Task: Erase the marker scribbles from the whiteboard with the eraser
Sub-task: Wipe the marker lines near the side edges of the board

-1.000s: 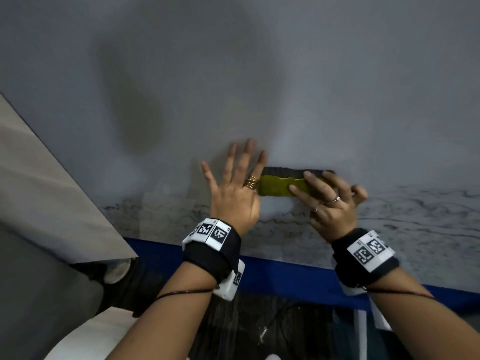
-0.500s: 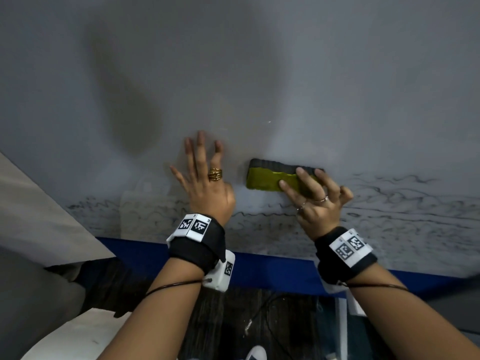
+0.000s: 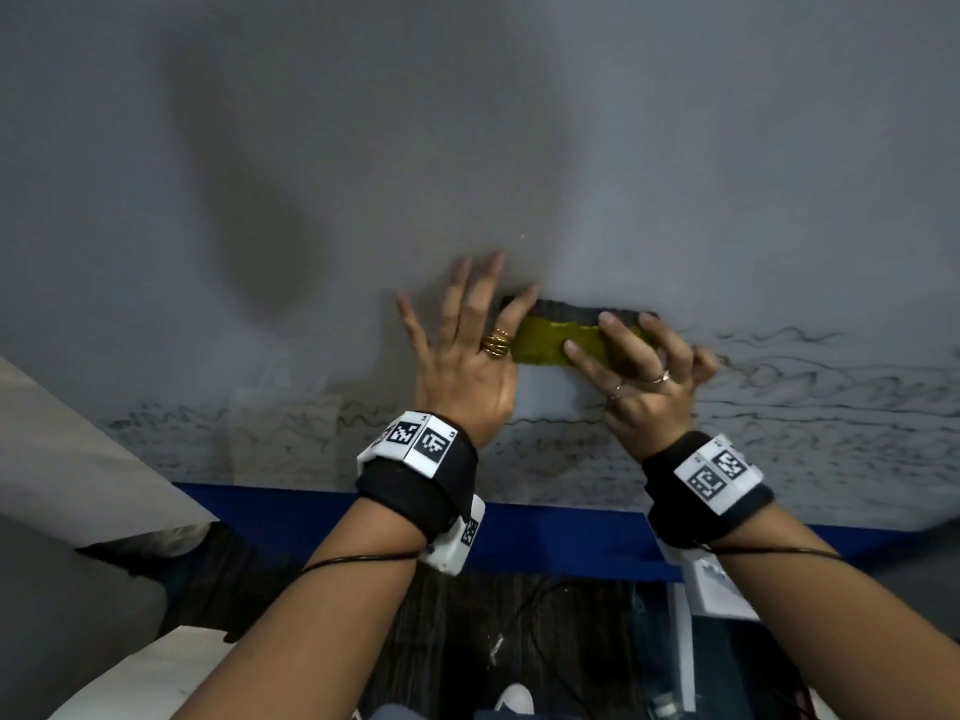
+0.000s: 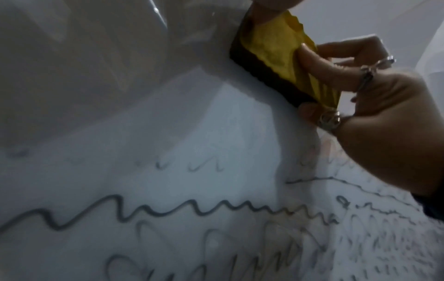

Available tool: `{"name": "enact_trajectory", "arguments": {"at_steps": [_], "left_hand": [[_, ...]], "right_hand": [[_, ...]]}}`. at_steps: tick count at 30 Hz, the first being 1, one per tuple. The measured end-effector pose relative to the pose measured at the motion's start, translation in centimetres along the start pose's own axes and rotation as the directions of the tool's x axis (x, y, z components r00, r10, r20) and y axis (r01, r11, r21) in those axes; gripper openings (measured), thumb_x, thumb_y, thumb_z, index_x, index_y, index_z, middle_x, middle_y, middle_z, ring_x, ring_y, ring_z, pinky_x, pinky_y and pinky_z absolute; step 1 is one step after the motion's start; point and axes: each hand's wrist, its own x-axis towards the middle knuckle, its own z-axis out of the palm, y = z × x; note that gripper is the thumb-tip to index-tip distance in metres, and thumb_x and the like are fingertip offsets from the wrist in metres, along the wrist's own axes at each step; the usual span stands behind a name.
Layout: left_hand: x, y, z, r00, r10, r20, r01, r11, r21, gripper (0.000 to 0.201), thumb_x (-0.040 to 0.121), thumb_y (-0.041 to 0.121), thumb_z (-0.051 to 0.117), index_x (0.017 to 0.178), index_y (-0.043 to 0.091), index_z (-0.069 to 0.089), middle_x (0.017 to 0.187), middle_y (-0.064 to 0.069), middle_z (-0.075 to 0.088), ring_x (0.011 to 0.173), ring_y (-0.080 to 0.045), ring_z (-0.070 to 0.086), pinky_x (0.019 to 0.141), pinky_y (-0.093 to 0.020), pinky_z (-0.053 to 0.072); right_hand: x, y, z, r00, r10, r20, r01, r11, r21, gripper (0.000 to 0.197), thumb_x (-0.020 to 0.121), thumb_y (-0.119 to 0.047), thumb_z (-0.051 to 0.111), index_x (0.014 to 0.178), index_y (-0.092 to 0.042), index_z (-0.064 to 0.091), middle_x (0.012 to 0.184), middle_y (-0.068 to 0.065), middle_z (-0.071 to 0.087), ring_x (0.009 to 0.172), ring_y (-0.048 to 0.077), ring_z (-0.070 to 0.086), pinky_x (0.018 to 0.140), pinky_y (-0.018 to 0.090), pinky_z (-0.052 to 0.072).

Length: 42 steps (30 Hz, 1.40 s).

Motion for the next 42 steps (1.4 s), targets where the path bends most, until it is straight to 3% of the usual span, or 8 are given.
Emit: {"name": "enact_trajectory", "arguments": {"at_steps": [5,8,15,22,26,31,35,42], "left_hand": [[-0.4,0.6,0.4,0.989,-0.012,0.15,-0.007,0.992,0.126,0.084,0.066,0.025,0.042,0.146,0.035,0.018,0.151,0.01,-0.03,0.142,-0.019,-0.018,0.099,-0.07,-0.017],[0.0,1.2,0.2,0.985,-0.072,0.159,0.053,0.992,0.118,0.084,0.065,0.026,0.038,0.146,0.036,0.02,0.15,0.011,-0.032,0.143,-0.019,-0.015,0.099,-0.07,-0.018],[-0.1,1.6,0.8,0.988,-0.08,0.135,0.074,0.996,0.053,0.084,0.065,0.014,0.04,0.144,0.036,0.021,0.15,0.011,-0.033,0.141,-0.018,-0.024,0.099,-0.064,-0.022],[0.4,3.1,0.7,0.981,-0.108,0.163,0.104,0.994,0.03,0.081,0.059,0.025,0.033,0.14,0.029,0.029,0.154,-0.003,-0.002,0.143,-0.031,-0.006,0.096,-0.073,-0.009],[0.2,2.4,0.7,0.982,-0.095,0.164,0.089,0.995,0.039,0.087,0.059,0.019,0.037,0.144,0.033,0.023,0.153,0.0,-0.022,0.139,-0.025,-0.029,0.096,-0.072,-0.015],[-0.3,2.1,0.2,0.978,-0.067,0.2,0.053,0.996,0.075,0.093,0.059,0.019,0.04,0.148,0.032,0.018,0.15,0.0,-0.034,0.138,-0.026,-0.03,0.093,-0.075,-0.012],[-0.1,1.9,0.4,0.971,-0.062,0.233,0.046,0.996,0.076,0.092,0.058,0.026,0.034,0.148,0.032,0.018,0.152,-0.001,-0.031,0.138,-0.029,-0.028,0.094,-0.072,-0.017],[0.5,5.2,0.6,0.992,-0.097,0.08,0.103,0.992,-0.068,0.078,0.053,0.019,0.046,0.131,0.025,0.039,0.153,-0.005,0.005,0.142,-0.036,-0.001,0.099,-0.07,-0.013]], "right_hand": [[-5.8,0.0,0.2,0.978,-0.092,0.187,0.108,0.991,-0.077,0.041,0.098,-0.015,0.036,0.125,-0.043,0.049,0.133,-0.011,0.044,0.116,0.019,0.043,0.082,0.04,0.029],[-5.8,1.4,-0.8,0.961,-0.175,0.213,0.196,0.977,-0.086,0.04,0.102,-0.014,0.033,0.125,-0.044,0.047,0.132,-0.012,0.044,0.115,0.018,0.046,0.082,0.04,0.03],[-1.8,4.5,-2.9,0.995,0.089,0.051,-0.082,0.988,-0.131,0.053,0.077,-0.009,0.047,0.118,-0.04,0.056,0.13,-0.004,0.049,0.112,0.023,0.045,0.083,0.039,0.026],[-6.3,2.8,-2.9,0.958,0.101,0.268,-0.03,0.966,-0.255,0.056,0.083,-0.008,0.052,0.12,-0.049,0.049,0.131,-0.005,0.044,0.113,0.02,0.044,0.08,0.041,0.026],[-1.9,5.4,-4.5,0.988,0.031,0.154,-0.005,0.987,-0.162,0.037,0.1,-0.015,0.044,0.117,-0.046,0.054,0.127,0.0,0.046,0.115,0.023,0.048,0.082,0.039,0.031],[0.0,6.2,-4.8,0.99,0.098,0.099,-0.091,0.993,-0.075,0.043,0.096,-0.009,0.037,0.115,-0.042,0.056,0.129,0.002,0.046,0.117,0.027,0.046,0.082,0.044,0.035],[-4.7,4.9,-4.3,0.962,0.085,0.261,-0.023,0.972,-0.233,0.059,0.077,-0.005,0.051,0.118,-0.047,0.05,0.128,-0.001,0.045,0.114,0.024,0.046,0.08,0.039,0.025],[-2.1,9.2,-5.5,0.979,-0.067,0.192,0.119,0.955,-0.273,0.048,0.094,-0.01,0.04,0.119,-0.048,0.053,0.126,-0.003,0.047,0.112,0.019,0.048,0.082,0.039,0.024]]}}
